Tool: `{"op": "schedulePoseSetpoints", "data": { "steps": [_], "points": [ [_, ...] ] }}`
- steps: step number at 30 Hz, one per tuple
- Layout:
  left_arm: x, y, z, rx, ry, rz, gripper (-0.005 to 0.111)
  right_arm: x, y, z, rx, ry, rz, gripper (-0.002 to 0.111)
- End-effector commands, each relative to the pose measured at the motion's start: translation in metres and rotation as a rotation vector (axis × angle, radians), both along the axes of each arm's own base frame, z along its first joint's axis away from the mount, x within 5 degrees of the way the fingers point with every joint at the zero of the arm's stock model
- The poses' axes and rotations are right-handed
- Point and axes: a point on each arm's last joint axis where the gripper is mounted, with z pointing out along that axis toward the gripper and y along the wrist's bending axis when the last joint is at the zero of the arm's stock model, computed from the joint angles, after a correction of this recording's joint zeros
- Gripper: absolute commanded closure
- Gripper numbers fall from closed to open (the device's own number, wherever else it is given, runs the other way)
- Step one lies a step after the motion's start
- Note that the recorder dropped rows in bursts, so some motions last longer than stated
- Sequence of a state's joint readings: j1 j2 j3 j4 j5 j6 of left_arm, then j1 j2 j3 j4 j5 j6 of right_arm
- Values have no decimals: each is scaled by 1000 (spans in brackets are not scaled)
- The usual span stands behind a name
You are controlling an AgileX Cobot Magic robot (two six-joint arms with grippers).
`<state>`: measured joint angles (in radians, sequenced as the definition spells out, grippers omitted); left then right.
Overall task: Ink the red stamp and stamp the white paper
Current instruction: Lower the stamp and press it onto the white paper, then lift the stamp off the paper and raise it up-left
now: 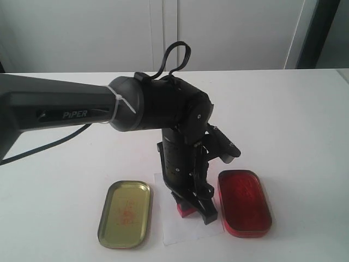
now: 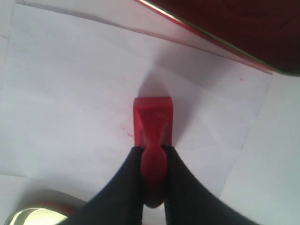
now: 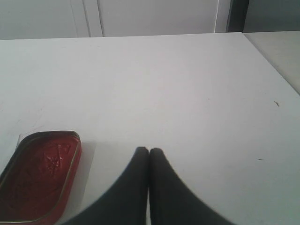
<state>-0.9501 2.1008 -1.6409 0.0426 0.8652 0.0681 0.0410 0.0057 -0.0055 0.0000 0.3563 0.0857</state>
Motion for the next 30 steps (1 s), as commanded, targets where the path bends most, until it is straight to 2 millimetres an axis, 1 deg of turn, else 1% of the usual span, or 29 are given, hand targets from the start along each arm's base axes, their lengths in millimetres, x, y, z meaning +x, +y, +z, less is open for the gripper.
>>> {"op": "schedulePoseSetpoints", "data": {
  "steps": [1,4,17,19,21,22,24,26,30],
  "points": [
    [-1,-1,13,-16,-14,-4,107,0,0,0,-7,-16,-3,108],
    [0,-2,17,-23,-20,-4,107,0,0,0,-7,-16,-3,108],
    [0,-2,17,-22,-19,-4,107,0,0,0,-7,-16,-3,108],
    [0,-2,20,-23,-27,-6,107,0,0,0,-7,-16,-3,108],
    [0,0,27,-32,-44,-9,107,0,0,0,-7,-16,-3,108],
    [-1,1,36,-53,-59,-9,107,0,0,0,-7,-16,-3,108],
    [-1,2,47,-74,-83,-11,107,0,0,0,-7,-16,-3,108],
    [0,1,53,-84,-89,-9,107,0,0,0,-7,-16,-3,108],
    [1,0,54,-98,-93,-2,107,0,0,0,-7,-16,-3,108]
  ]
}}
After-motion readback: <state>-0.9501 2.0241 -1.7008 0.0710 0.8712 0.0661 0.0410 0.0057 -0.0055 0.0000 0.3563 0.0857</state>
